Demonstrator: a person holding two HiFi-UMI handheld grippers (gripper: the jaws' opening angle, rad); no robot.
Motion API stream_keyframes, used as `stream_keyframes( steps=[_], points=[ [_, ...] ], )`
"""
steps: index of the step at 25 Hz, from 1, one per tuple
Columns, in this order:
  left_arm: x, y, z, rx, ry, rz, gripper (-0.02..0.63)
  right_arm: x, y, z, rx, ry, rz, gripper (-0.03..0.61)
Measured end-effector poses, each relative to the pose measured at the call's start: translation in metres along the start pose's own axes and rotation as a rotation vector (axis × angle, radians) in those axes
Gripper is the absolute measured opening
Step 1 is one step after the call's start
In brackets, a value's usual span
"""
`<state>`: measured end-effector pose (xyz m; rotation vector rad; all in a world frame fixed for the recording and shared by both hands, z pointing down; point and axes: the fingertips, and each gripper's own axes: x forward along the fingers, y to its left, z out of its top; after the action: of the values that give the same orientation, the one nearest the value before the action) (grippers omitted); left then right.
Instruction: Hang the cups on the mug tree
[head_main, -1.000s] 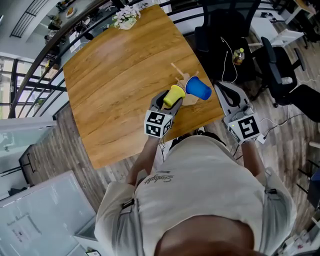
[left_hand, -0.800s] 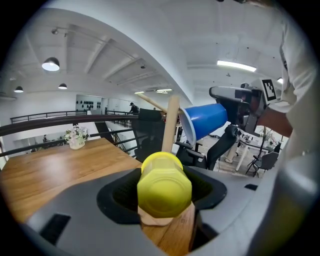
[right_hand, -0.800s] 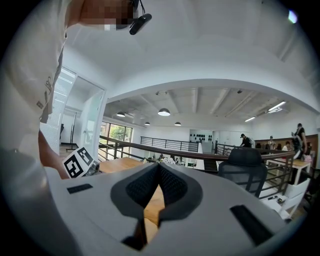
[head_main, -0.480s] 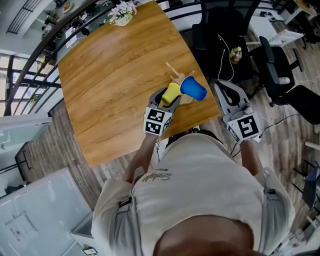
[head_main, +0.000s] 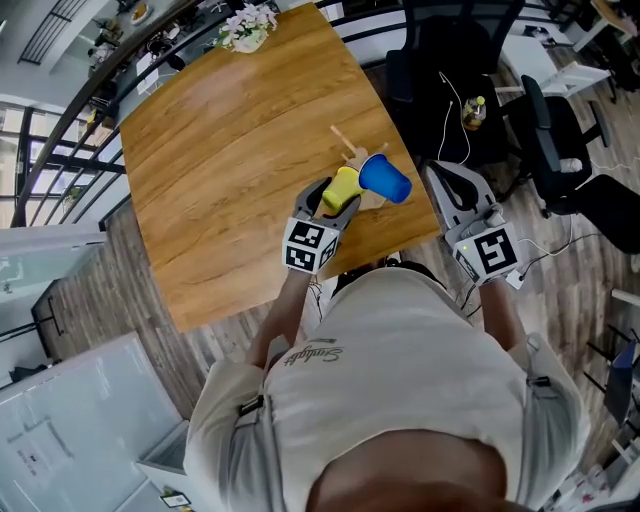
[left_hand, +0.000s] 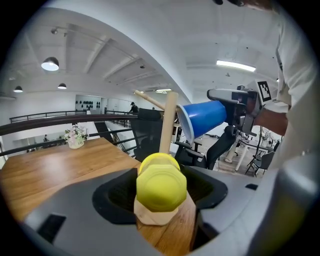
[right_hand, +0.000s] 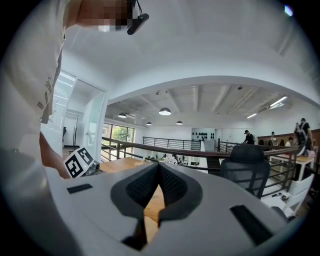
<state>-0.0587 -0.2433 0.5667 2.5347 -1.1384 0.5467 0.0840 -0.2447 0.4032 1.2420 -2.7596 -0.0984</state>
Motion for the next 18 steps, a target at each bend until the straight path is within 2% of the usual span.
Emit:
stream_keyframes(
  steps=[5,11,18],
  points=[
    [-0.014,0.005,0.001,-0.007,-0.020,0.037,0.285,-0.001,0.004,-0.001,-0.005,-0.008,0.010,-0.006],
    [-0.037,0.003,0.015,-0.049,-0.076,0.039,0.285,-0.008,0.012,0.007,-0.011,-0.023,0.020,-0.006],
    [-0.077,-0.011,0.054,-0.018,-0.186,0.040,0.285,-0.013,0.021,0.018,-0.023,-0.051,0.031,-0.006]
  ],
)
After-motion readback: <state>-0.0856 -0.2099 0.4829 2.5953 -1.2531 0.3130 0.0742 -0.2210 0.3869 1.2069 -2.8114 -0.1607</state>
